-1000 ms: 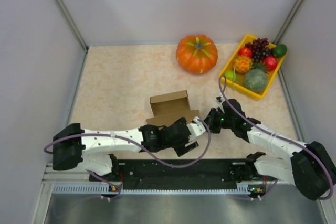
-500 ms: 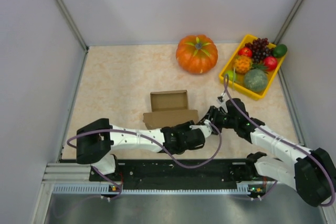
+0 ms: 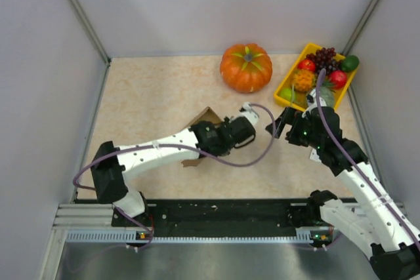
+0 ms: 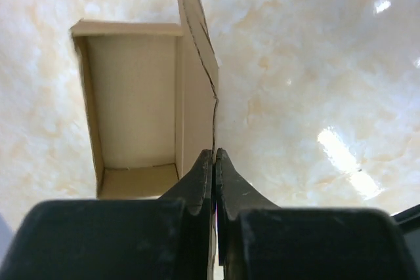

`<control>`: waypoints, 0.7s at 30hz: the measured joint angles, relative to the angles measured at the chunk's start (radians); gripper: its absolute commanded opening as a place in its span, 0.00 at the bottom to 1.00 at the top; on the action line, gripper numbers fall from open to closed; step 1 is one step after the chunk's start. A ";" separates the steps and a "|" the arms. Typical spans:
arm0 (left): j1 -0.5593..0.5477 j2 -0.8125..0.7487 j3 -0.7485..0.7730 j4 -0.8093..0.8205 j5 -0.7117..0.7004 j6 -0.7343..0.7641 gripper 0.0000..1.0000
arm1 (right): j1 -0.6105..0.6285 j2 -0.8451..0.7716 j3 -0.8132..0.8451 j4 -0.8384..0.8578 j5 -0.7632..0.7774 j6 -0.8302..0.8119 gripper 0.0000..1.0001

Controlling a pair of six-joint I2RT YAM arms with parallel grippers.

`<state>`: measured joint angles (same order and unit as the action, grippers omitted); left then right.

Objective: Fold the paper box

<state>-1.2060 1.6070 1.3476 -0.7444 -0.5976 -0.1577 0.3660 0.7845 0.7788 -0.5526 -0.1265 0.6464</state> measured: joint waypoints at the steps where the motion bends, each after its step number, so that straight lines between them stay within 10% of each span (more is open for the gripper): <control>1: 0.035 -0.004 0.027 -0.029 0.032 -0.026 0.00 | 0.000 -0.002 0.008 -0.016 0.021 -0.010 0.97; 12: 0.520 -0.102 0.159 -0.161 0.529 -0.413 0.00 | 0.000 0.043 0.014 -0.152 0.227 -0.020 0.99; 21: 0.811 -0.122 -0.030 -0.119 0.763 -0.927 0.00 | -0.025 0.054 0.012 -0.175 0.328 -0.023 0.99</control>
<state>-0.3954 1.4849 1.3174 -0.8639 0.1654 -1.0847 0.3408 0.8387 0.7906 -0.7273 0.2012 0.6235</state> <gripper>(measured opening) 0.015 0.987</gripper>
